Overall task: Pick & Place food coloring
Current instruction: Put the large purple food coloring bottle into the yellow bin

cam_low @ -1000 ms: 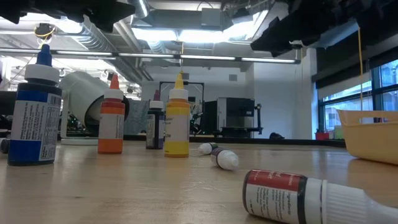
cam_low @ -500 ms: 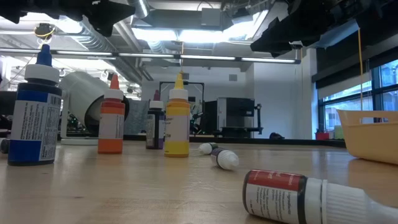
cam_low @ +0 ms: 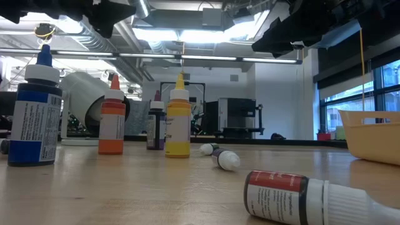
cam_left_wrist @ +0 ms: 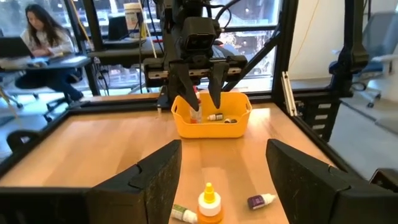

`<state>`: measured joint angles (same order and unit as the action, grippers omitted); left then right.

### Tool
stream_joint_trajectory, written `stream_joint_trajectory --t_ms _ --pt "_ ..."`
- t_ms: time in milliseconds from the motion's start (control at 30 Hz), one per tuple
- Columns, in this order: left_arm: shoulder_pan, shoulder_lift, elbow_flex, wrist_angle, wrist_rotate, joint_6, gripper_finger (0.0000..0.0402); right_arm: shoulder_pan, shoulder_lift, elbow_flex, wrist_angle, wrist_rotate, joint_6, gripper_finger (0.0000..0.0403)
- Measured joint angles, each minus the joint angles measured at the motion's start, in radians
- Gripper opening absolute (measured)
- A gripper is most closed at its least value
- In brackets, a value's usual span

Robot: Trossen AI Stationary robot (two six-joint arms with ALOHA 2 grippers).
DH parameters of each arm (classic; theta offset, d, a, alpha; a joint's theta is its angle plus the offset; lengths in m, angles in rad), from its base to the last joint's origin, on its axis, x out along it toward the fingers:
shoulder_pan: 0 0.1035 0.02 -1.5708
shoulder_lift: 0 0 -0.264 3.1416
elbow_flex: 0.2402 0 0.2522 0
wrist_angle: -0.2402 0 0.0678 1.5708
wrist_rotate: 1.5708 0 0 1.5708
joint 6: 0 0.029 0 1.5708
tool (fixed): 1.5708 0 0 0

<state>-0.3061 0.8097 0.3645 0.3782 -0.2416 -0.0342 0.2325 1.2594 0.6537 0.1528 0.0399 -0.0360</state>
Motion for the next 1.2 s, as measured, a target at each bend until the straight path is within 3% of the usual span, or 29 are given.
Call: stream_joint_trajectory --t_ms 333,467,533,800,1000,1200 --pt "0.000 0.000 0.000 0.001 -0.021 -0.110 0.0230 0.000 0.000 0.000 0.000 0.000 0.000 0.0162" --pt "0.009 0.000 0.000 0.032 -0.218 -0.142 0.0226 0.000 0.000 0.000 0.000 0.000 0.000 0.0162" --pt "0.039 0.003 0.000 0.033 -0.257 -0.146 0.0226 0.000 0.000 0.000 0.000 0.001 -0.006 0.0162" --pt "0.203 0.173 0.087 0.016 -0.104 -0.109 0.0226 0.000 0.001 0.000 0.002 0.005 -0.024 0.0162" --pt "0.301 0.351 0.197 -0.165 -0.089 -0.102 0.0227 0.000 0.001 0.001 0.001 0.005 -0.022 0.0162" --pt "0.344 0.443 0.289 -0.274 0.010 -0.072 0.0223 0.000 0.001 0.001 -0.003 0.004 -0.021 0.0162"
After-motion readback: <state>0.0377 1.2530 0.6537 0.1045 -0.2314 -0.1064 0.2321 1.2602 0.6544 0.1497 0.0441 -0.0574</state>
